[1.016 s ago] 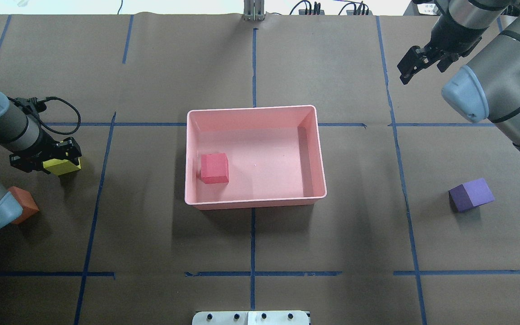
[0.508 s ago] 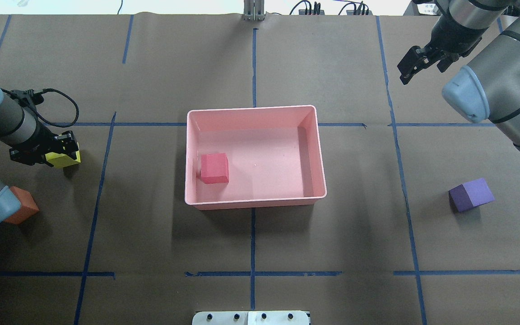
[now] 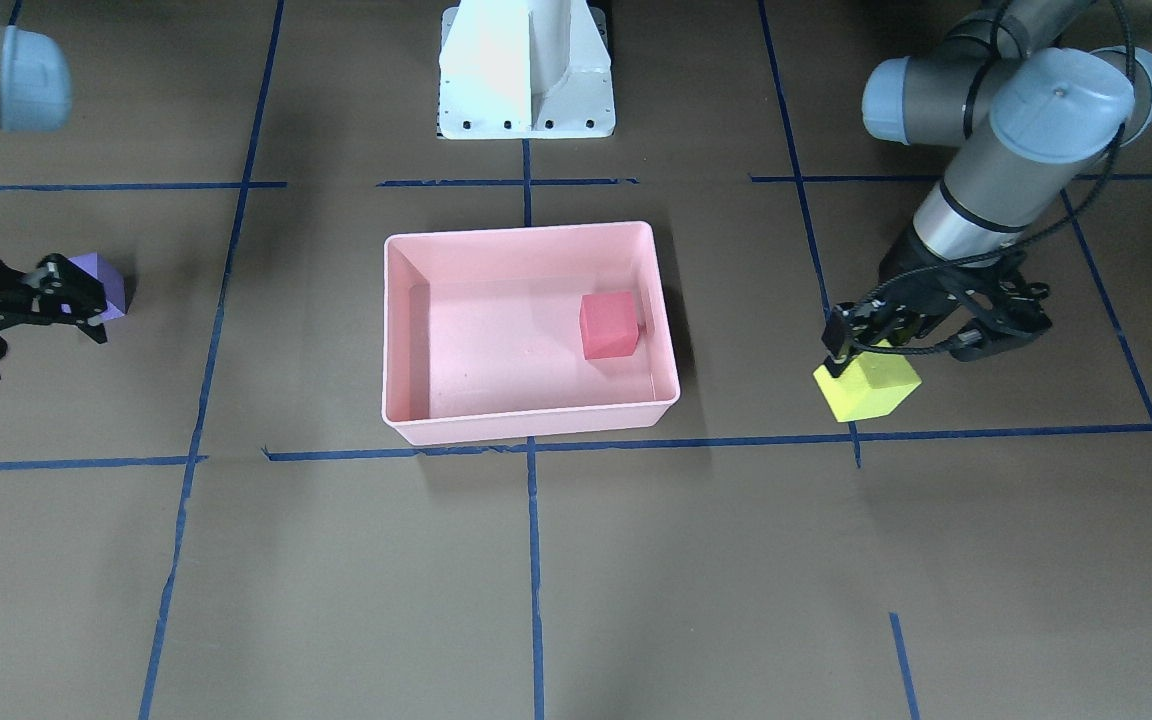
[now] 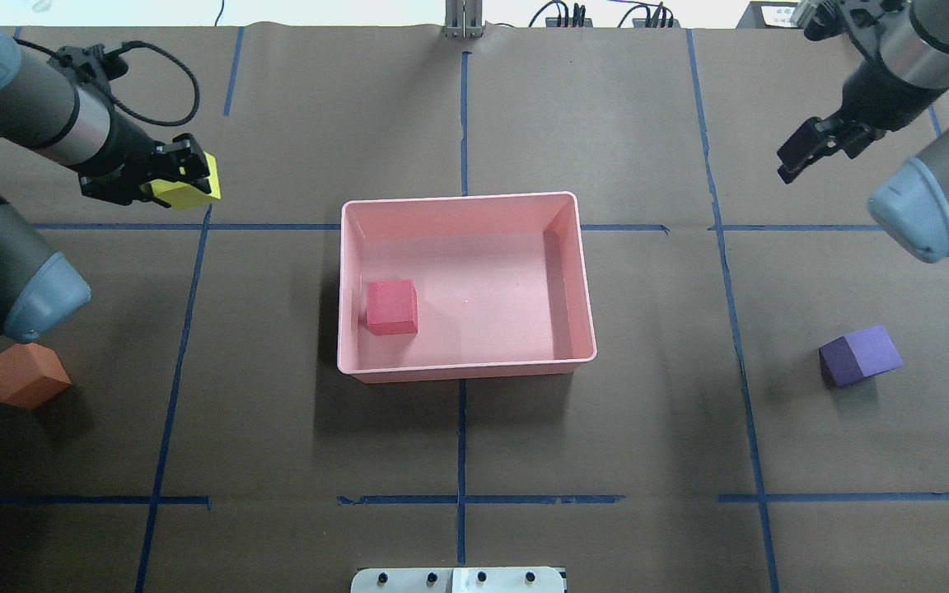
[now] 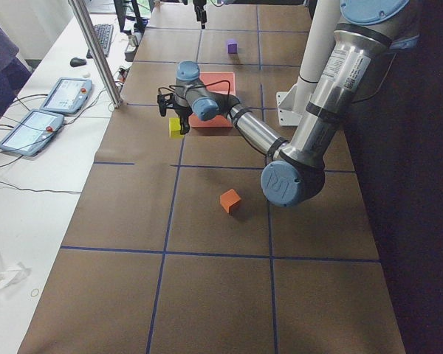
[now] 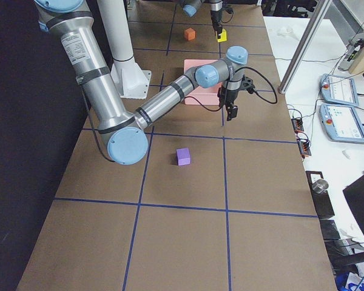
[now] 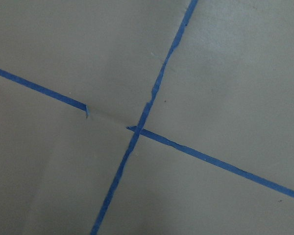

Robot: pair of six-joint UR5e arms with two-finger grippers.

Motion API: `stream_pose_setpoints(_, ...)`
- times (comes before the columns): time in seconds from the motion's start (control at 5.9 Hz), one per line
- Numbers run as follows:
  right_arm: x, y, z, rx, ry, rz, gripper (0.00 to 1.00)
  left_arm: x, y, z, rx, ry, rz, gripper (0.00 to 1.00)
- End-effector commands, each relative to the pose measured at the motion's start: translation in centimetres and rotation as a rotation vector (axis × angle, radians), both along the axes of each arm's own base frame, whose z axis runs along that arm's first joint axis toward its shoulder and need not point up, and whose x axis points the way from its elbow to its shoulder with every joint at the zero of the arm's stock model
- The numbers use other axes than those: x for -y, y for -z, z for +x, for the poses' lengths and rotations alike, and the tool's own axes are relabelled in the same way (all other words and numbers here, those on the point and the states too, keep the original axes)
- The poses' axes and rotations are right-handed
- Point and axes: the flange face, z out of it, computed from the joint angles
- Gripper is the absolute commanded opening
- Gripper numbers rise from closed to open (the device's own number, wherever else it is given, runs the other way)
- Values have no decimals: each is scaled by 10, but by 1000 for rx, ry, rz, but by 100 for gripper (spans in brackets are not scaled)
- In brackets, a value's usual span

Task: Place blocks into pink bin with both arms
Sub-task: 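Carry the yellow cube into the pink bin and release it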

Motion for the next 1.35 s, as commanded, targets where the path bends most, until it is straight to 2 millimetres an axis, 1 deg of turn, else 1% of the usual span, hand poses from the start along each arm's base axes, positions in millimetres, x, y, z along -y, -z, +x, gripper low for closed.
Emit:
stream_pose_setpoints(0.0,-37,-73,46,32,-1,33,100,-12,110,52,-28,36,-52,37)
stream_pose_setpoints(0.17,-56,-98,60,43,8,52,100,-41,144,102,-42,36,-31,37)
stream_pose_setpoints(0.34,-83,-113,71,49,10,57,100,-70,156,144,-32,7,-2,37)
stream_pose_setpoints(0.51,-105,-130,79,41,8,48,100,-97,153,175,6,17,47,99)
stream_pose_setpoints(0.68,-128,-150,85,37,-9,45,100,-134,155,213,36,11,103,100)
stream_pose_setpoints(0.85,-135,-145,63,62,-41,6,100,-137,155,209,30,11,108,100)
stream_pose_setpoints(1.02,-144,-137,21,61,-87,-16,100,-139,154,210,30,8,108,100)
stream_pose_setpoints(1.19,-155,-133,-16,64,-113,-27,100,-139,152,210,32,8,106,100)
